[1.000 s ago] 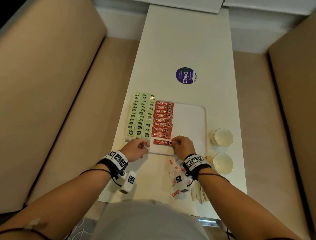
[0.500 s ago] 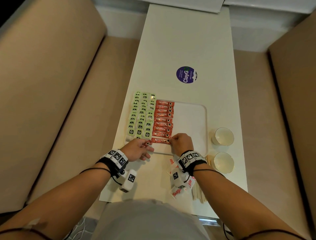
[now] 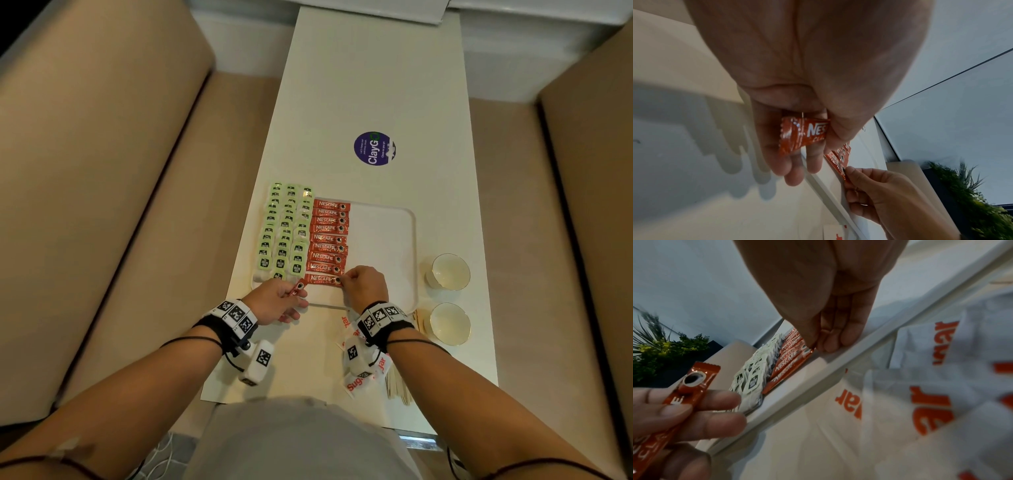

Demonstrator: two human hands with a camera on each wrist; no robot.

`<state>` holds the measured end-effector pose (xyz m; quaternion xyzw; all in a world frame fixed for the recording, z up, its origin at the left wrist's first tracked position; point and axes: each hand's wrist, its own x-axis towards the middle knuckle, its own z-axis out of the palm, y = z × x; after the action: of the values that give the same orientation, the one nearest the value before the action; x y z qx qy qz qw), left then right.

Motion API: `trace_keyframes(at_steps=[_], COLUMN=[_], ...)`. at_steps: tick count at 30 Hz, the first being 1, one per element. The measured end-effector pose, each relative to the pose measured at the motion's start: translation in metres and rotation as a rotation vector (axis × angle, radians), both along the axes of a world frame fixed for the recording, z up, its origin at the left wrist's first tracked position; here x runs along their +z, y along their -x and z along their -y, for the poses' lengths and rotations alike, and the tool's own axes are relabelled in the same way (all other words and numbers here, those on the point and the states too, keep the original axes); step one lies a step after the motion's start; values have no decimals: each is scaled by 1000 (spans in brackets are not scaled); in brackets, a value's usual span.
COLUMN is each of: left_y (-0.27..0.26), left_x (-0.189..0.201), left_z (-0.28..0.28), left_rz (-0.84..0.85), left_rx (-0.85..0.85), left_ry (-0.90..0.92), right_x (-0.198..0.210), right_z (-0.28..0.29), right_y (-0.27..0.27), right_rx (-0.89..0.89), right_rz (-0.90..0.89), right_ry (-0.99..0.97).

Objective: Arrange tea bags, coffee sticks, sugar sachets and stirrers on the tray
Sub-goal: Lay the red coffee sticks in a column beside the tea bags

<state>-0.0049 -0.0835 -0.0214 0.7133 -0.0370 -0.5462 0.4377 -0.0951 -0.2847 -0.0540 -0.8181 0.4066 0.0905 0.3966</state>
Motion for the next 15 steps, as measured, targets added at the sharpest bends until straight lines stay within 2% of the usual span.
trace_keyframes(at_steps=[11,15], left_y=[-3,-3], left_x=[-1,0], left_z=[-2,1], left_rz=[171,216], left_rx=[-93,-182], left_ry=[-14,-25], right_x=[6,15], right_z=[1,-6], right_y=[12,15], right_rx=[-10,82], right_rz=[28,164], right_ry=[12,-108])
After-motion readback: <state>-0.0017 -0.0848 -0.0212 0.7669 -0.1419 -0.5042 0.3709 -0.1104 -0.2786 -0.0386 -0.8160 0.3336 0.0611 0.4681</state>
